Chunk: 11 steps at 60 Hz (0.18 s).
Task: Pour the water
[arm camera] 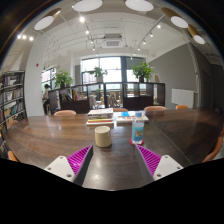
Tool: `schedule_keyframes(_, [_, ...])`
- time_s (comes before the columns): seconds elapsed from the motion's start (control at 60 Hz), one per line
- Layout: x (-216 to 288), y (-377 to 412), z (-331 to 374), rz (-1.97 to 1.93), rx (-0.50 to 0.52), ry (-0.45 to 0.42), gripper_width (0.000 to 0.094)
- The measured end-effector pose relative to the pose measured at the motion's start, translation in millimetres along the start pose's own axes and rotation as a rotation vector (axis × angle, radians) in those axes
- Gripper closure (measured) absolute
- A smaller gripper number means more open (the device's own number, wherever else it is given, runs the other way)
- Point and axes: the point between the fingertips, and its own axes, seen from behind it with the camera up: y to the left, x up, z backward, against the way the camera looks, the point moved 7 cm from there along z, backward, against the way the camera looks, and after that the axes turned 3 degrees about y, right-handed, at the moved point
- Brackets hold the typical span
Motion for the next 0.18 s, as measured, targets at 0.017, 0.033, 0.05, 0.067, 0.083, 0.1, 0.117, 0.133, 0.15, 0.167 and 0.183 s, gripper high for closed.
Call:
schedule_keyframes(0.017, [0,-1,2,0.003,-0.001,-0.001,0.0075])
schedule_keyframes(0.033, [1,-1,3,0.005,-0.002,-0.004,0.0081])
schedule_keyframes(0.05, [2,-1,4,0.008,-0.004,-0.006,0.008])
schedule_keyframes(0.067, [2,-2,6,0.011,-0.005,-0.008,0.0076])
schedule_keyframes(0.083, [4,1,9,0.013,-0.007,-0.008,0.0082])
schedule_keyframes(0.1, [4,1,9,0.015,-0.009,-0.012,0.0079])
schedule_keyframes(0.117, [5,0,10,0.017,-0.011,-0.014,0.0078])
schedule_keyframes(0.133, [5,0,11,0.019,-0.013,-0.014,0.0079])
schedule_keyframes(0.15, [5,0,12,0.02,-0.015,-0.013,0.008])
schedule_keyframes(0.167, [5,0,13,0.022,-0.017,-0.012,0.0081])
schedule_keyframes(0.183, [6,0,14,0.024,-0.017,-0.011,0.0083])
